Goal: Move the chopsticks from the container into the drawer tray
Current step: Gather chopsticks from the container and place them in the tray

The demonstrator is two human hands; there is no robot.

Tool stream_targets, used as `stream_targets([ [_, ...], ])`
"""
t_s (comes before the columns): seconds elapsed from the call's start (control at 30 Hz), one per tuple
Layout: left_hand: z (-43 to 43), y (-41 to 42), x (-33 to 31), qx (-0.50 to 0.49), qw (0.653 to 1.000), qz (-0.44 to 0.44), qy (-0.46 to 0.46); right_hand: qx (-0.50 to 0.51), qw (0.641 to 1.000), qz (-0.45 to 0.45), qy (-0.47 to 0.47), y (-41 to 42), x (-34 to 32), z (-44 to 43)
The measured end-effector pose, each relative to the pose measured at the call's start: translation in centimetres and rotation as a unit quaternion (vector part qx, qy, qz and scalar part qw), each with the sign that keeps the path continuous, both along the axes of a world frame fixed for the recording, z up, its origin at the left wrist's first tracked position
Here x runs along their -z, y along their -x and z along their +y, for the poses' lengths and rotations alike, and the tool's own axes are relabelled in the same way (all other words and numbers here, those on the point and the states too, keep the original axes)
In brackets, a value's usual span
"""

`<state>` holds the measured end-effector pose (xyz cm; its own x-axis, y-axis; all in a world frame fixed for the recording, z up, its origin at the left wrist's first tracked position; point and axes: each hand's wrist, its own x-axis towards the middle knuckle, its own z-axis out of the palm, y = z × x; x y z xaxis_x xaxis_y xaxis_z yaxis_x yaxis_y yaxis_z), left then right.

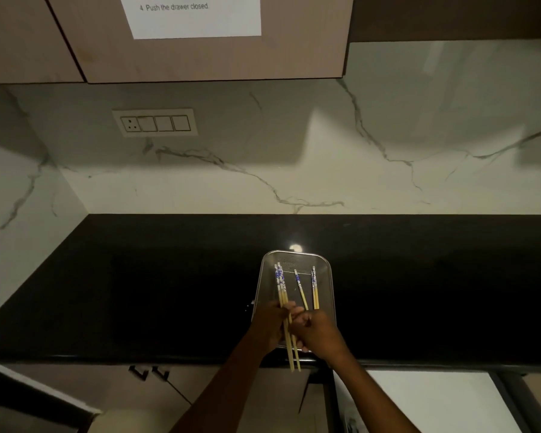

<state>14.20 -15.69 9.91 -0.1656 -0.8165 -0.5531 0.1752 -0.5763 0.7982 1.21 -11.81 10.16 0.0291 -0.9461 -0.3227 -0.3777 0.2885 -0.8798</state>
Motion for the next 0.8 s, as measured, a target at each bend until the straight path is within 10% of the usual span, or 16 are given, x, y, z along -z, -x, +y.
stream_targets([
  [0.17, 0.0, -1.1, 0.6, -0.029, 0.999, -0.036, 0.005, 0.029, 1.0, 0.004, 0.007, 0.5, 0.1, -0.8],
  [0.5, 0.6, -2.3, 1.3, -0.03, 0.999, -0.034, 0.0, -0.046, 0.917, 0.396, 0.027, -0.9, 1.7, -4.0],
  [0.8, 0.3, -4.2, 1.7, -0.064, 0.997, -0.033, 0.028, 0.01, 0.978, 0.207, -0.009, -1.3, 2.0, -5.1],
])
